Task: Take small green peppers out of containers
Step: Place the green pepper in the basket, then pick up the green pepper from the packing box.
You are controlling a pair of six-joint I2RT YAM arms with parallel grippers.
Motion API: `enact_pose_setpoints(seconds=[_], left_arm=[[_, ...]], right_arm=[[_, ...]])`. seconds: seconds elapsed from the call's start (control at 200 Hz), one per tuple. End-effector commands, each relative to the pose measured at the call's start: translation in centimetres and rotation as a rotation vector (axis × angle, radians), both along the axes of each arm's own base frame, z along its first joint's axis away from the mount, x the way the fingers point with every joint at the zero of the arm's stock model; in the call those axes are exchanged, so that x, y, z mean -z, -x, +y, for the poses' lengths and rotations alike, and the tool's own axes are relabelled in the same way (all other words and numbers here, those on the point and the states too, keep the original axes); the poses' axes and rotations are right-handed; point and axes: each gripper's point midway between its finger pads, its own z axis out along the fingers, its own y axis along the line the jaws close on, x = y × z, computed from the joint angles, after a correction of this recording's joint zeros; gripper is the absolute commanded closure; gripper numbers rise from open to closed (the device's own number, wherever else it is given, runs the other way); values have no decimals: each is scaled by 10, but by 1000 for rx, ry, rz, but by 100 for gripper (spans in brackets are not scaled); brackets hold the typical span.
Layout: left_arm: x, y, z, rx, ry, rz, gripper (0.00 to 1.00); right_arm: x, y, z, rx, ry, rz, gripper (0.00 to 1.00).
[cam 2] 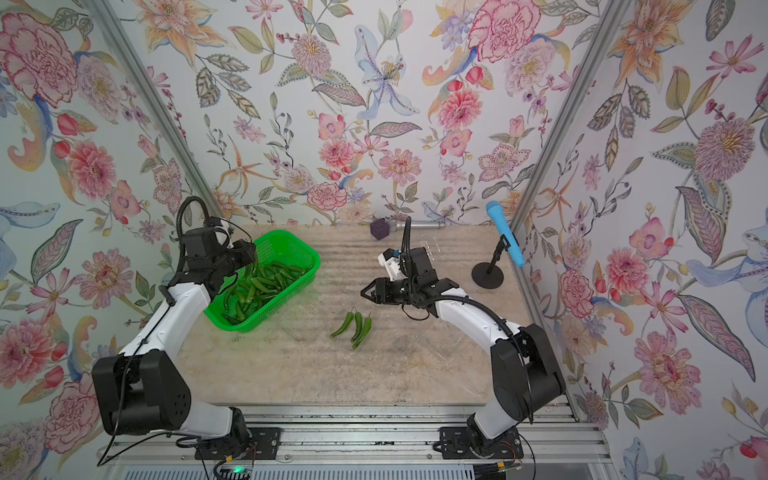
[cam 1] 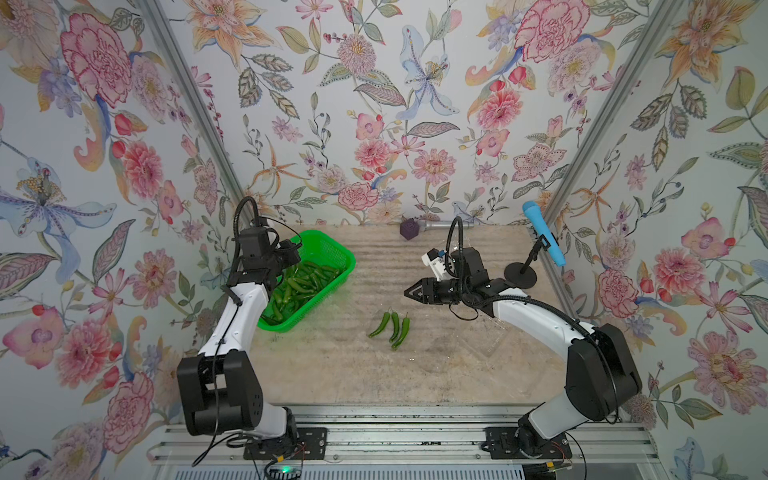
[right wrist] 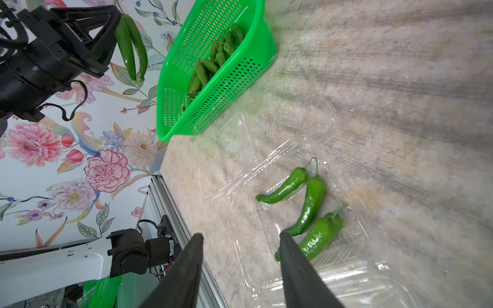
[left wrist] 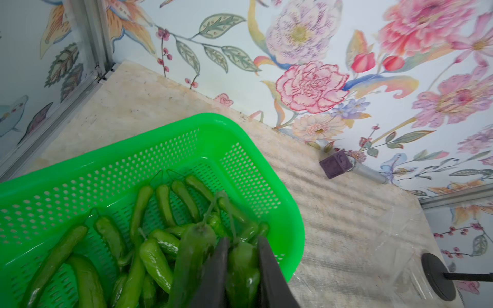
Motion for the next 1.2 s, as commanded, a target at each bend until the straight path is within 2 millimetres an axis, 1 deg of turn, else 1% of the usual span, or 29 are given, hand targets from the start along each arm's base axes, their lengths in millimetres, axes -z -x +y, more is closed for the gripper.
enact_pose_setpoints(seconds=[0.0,0.055,0.085,0.14,0.18,0.22,0.27,0.335,0.425,0.435,0.455,0.495,0.535,0.61,0.651,0.696,0.781,0.816,0.881,0.936,1.036,1.126,1.196], left_arm=[[47,-10,8,22,0,98,87],[60,-15,13,16,9,115,85],[67,-18,18,7,12,124,79],[76,-20,21,1,18,138,64],[80,-21,24,-7,16,145,57],[79,-21,24,-5,14,139,54],[73,-21,22,3,13,120,54],[60,-17,19,11,15,89,54],[28,-6,9,37,2,12,54],[28,-5,7,43,2,12,53],[13,1,2,56,-9,-19,53],[3,11,-11,86,-28,-41,51],[-2,22,-25,115,-54,-46,50],[-5,44,-63,197,-94,-42,51],[0,58,-79,227,-98,-33,50],[5,74,-102,277,-85,-28,50],[17,105,-138,349,-81,-28,49],[21,117,-151,365,-74,-31,49],[37,139,-175,410,-34,-18,49],[49,155,-190,432,-34,2,49],[71,175,-220,501,-67,44,48],[82,185,-249,583,-92,68,48],[88,187,-271,646,-125,81,47]], right_arm=[[-11,-11,13,9,-24,-36,51],[-9,-11,16,8,-20,-32,51],[-7,-11,16,9,-16,-29,51],[-4,-9,17,3,-14,-25,51],[-4,-9,17,1,-12,-25,51],[-2,-8,16,0,-10,-23,51],[-2,-7,14,-1,-9,-26,51],[-2,-5,11,2,-6,-28,51],[-5,-3,2,18,-4,-35,51],[-5,-3,0,20,-2,-34,51],[-5,-2,-3,26,2,-35,51],[-6,-1,-10,39,9,-37,51],[-7,1,-17,49,9,-39,51],[-5,4,-32,79,12,-35,51],[-3,7,-40,95,12,-28,51],[0,10,-50,115,13,-23,51],[9,17,-69,153,17,-3,51],[13,21,-76,167,20,6,51],[25,28,-89,194,27,32,51],[33,35,-96,206,31,46,51],[48,44,-106,234,44,73,51],[55,49,-110,247,39,90,51],[58,50,-112,254,40,97,51]])
